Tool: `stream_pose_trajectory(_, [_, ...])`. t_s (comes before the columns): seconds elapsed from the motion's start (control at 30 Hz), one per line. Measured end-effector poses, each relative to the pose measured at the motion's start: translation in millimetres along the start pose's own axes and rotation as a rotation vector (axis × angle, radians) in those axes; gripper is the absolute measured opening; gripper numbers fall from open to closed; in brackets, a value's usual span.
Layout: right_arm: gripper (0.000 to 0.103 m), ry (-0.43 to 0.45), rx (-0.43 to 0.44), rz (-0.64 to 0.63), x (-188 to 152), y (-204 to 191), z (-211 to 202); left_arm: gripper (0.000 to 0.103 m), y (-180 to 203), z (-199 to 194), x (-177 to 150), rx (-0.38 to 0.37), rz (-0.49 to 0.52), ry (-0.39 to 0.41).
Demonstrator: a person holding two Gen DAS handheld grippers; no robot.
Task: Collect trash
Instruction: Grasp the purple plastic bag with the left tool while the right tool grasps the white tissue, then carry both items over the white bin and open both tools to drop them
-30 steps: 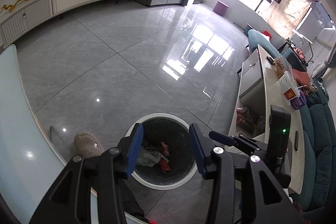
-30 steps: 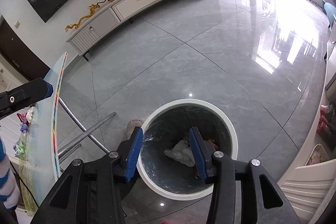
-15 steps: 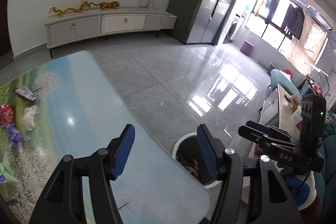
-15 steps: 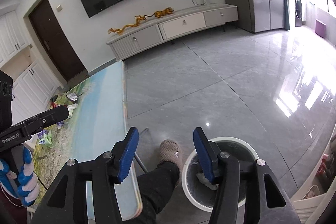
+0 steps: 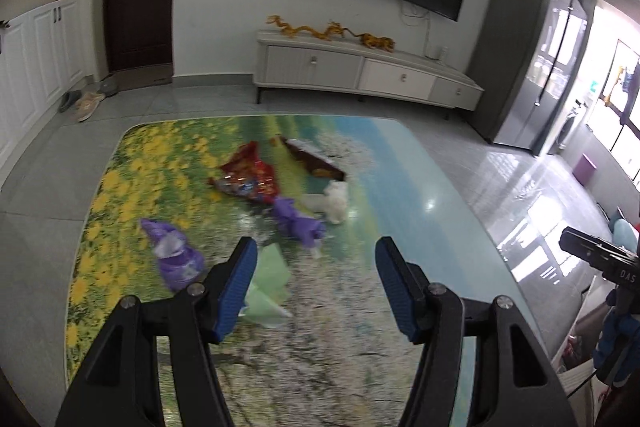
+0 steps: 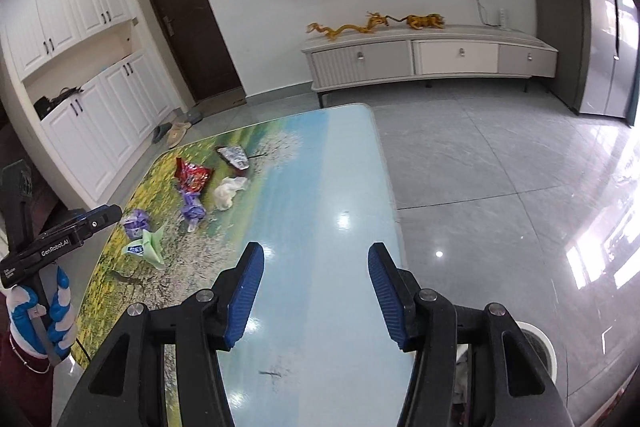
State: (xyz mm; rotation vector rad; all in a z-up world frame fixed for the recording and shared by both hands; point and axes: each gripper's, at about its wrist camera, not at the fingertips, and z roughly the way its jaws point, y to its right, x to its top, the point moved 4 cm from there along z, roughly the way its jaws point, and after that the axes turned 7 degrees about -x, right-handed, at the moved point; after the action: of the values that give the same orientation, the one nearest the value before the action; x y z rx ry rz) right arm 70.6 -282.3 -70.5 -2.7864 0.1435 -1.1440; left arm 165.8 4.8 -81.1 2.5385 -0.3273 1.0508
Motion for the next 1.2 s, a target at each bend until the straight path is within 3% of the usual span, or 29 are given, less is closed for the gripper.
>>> stream_pose_trajectory(0.17, [0.052,-0.06,0.096,-0.064,17,-57,59,0.06,-69,11,0,0.113,-0.094,-0.023])
stream_pose_trajectory(0.33, [0.052,-0.114,0.132,-0.115,30,-100,117,0.06,-105,36,-2,0.159,-0.143,-0.075])
stream_pose_trajectory(0.6, [0.052,-0.192,0.156,-0.102,42,-131,200,0.058,-131,68,-13,0.146,-0.19,-0.133])
stream_pose_trajectory(0.67, [0.052,-0.201,0.161,-0.103,45,-136,213,0.05,-135,72,-14,0.136,-0.197,-0.137])
stream_pose_trajectory(0.7, [0.051,-0.204,0.159,-0.105,46,-137,217,0.043,-137,74,-14,0.124,-0.205,-0.139])
stream_pose_trajectory(0.73, [0.043,-0.208,0.16,-0.109,46,-139,222,0.036,-138,75,-14,0.115,-0.209,-0.14])
stream_pose_trajectory(0.87, [0.023,-0.223,0.16,-0.129,42,-142,232,0.027,-138,75,-14,0.095,-0.205,-0.125])
stream_pose_trajectory(0.93, [0.018,-0.217,0.172,-0.123,42,-142,229,0.024,-137,74,-12,0.092,-0.201,-0.113])
stream_pose_trajectory(1.2, [0.017,-0.123,0.2,-0.088,48,-120,167,0.023,-115,31,13,0.092,-0.152,-0.012])
